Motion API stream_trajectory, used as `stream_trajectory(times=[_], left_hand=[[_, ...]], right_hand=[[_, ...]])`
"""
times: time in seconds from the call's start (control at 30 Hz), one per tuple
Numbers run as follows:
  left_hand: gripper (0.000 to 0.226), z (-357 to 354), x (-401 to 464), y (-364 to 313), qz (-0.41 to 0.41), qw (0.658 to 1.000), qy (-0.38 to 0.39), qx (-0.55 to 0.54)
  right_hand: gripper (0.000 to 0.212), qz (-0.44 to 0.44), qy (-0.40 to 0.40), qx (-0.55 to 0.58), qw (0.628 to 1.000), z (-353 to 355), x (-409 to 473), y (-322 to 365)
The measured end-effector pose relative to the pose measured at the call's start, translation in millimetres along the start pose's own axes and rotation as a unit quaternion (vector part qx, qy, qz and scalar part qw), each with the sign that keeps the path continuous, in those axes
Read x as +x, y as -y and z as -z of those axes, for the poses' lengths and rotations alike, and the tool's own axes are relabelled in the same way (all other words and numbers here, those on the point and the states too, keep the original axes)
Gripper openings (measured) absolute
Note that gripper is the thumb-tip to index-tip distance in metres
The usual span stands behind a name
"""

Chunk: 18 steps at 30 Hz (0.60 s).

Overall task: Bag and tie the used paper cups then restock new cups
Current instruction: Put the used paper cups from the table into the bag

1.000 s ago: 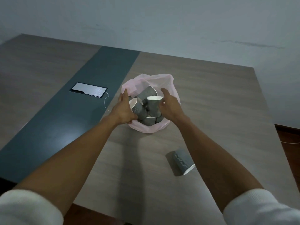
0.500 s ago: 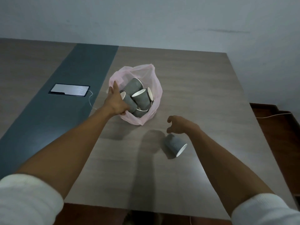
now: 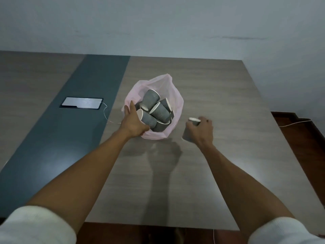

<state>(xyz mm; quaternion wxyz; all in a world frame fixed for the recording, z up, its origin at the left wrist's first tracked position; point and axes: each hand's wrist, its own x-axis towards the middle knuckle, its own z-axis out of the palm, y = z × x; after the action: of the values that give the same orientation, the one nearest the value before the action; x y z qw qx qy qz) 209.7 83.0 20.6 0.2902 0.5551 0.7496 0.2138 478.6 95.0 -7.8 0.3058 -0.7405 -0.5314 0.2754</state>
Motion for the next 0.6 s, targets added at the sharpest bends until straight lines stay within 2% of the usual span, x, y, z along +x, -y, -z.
stream_trajectory(times=[0.1, 0.17, 0.23, 0.33, 0.47, 0.53, 0.6], left_hand=[[0.137, 5.2, -1.9, 3.5, -0.005, 1.000, 0.001, -0.002], [0.137, 7.6, -2.0, 6.5, -0.003, 1.000, 0.004, -0.006], [0.137, 9.8, -0.9, 10.5, -0.001, 1.000, 0.007, -0.004], [0.135, 14.3, 5.1, 13.4, -0.009, 1.000, -0.007, -0.004], [0.124, 23.4, 15.8, 11.6, -0.013, 0.998, -0.050, -0.021], [0.113, 28.1, 21.5, 11.1, -0.010, 0.997, -0.066, -0.030], [0.100, 30.7, 26.5, 10.7, -0.014, 0.996, -0.081, -0.028]], right_hand=[[0.041, 0.055, -0.059, 0.253, 0.964, 4.9, 6.1, 52.5], [0.032, 0.067, -0.044, 0.341, 0.937, -3.8, 10.5, 80.9], [0.033, 0.048, 0.006, 0.375, 0.926, -20.7, 16.0, 101.9], [0.035, 0.026, 0.091, 0.346, 0.933, -48.7, 21.5, 121.8], [0.028, 0.041, 0.183, 0.214, 0.959, -73.1, 29.7, 128.3], [0.035, 0.060, 0.124, 0.131, 0.982, -77.9, 35.3, 126.1], [0.049, 0.091, -0.004, 0.050, 0.995, -78.6, 44.7, 121.7]])
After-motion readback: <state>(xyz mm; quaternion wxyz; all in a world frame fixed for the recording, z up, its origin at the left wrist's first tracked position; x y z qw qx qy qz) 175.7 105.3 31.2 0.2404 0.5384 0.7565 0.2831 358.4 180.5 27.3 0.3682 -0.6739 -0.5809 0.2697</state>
